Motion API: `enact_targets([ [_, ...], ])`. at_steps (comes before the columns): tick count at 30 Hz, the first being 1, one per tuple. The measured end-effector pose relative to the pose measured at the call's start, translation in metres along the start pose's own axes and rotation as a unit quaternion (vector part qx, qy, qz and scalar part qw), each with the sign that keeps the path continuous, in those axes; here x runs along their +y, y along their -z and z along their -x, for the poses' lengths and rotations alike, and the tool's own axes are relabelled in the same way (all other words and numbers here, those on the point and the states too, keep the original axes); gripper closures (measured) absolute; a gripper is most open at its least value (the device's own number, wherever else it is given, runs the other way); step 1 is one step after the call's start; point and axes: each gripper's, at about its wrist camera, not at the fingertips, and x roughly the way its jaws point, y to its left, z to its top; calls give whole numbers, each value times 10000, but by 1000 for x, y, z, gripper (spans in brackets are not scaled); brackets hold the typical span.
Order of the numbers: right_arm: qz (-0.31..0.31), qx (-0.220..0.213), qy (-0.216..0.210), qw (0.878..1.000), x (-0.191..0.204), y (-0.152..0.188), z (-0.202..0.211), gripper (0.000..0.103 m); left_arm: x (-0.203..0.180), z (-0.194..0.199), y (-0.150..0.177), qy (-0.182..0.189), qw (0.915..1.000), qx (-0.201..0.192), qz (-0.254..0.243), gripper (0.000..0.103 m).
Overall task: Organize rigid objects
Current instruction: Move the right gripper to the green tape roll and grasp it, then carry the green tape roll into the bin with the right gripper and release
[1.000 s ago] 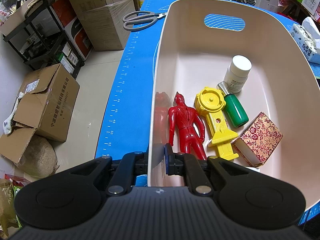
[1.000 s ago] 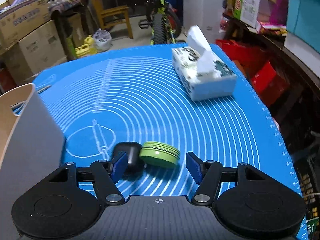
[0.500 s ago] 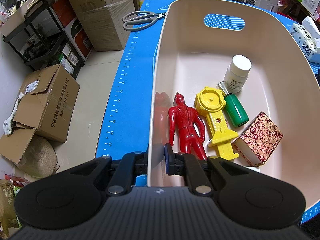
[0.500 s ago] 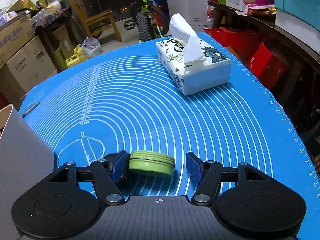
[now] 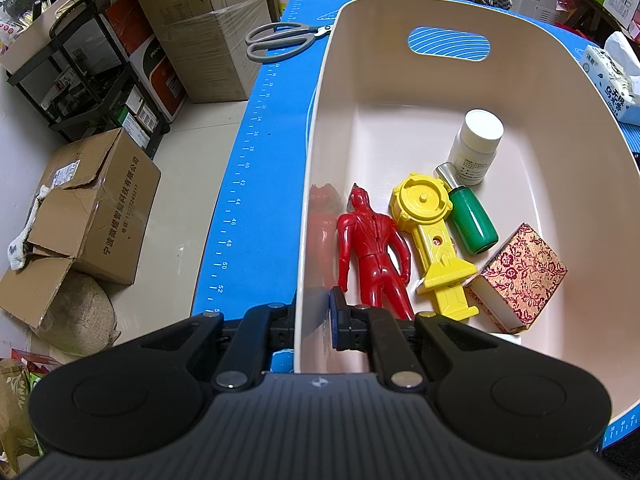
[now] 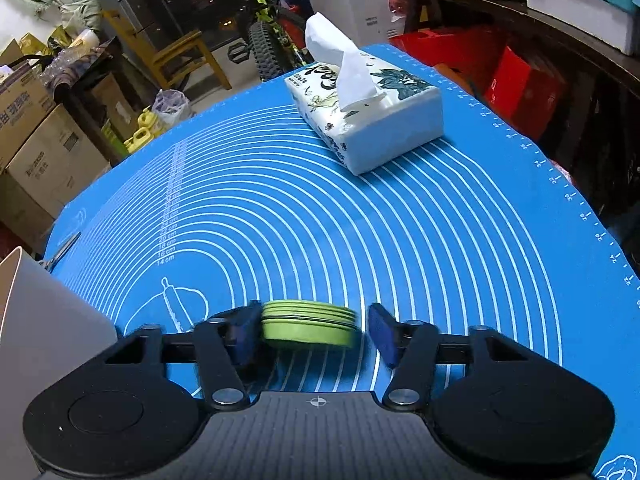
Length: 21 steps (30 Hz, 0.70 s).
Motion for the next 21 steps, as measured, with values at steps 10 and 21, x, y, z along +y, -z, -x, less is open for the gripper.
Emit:
enact_targets([
  [10,124,-118,25,9999,5,0,8,49,-1,0,0,-1,10000,1,2,90],
  [21,348,-508,-27,9981,24,-7,49,49,-1,0,0,-7,10000,2,-1,90],
])
